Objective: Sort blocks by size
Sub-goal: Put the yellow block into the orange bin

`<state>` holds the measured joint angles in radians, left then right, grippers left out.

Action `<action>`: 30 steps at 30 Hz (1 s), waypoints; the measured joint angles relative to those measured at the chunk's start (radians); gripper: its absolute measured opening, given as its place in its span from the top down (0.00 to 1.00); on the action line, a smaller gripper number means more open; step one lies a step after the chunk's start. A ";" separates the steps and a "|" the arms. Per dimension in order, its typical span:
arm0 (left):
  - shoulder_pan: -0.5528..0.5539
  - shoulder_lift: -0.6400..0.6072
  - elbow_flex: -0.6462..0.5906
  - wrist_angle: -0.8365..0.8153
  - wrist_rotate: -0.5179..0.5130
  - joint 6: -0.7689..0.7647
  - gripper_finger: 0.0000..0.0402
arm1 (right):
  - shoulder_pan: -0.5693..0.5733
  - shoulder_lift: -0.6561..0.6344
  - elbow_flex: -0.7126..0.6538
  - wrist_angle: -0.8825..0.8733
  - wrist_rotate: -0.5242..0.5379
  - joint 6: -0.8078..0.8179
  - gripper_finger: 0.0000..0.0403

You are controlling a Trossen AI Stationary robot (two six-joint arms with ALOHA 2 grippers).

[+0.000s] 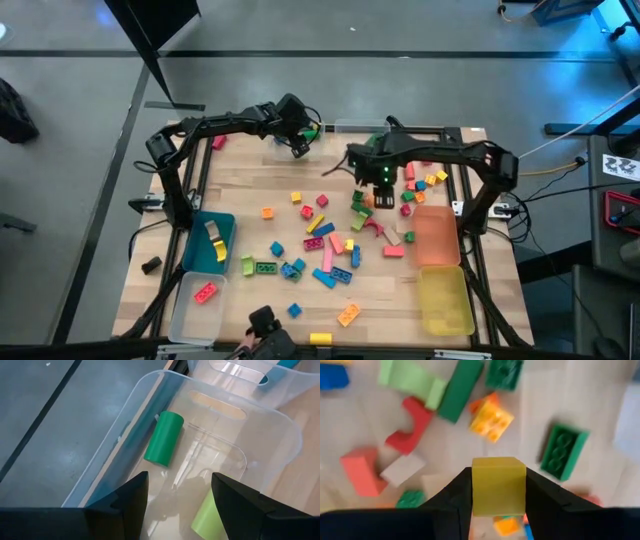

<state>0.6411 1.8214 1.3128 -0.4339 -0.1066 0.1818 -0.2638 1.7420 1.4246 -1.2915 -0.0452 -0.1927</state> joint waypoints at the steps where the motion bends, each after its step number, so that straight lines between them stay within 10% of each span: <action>1: 0.000 0.000 0.000 0.000 0.000 -0.012 0.49 | 0.017 -0.001 0.000 -0.016 0.000 0.020 0.66; 14: 0.004 -0.053 0.001 0.001 -0.001 -0.065 0.49 | 0.174 -0.130 -0.069 -0.145 0.107 0.241 0.66; 30: -0.077 -0.114 0.001 -0.057 -0.002 -0.147 0.49 | 0.371 -0.529 -0.514 -0.020 0.124 0.663 0.66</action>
<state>0.5641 1.7069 1.3140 -0.4904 -0.1087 0.0348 0.1072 1.2129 0.9109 -1.3113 0.0783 0.4699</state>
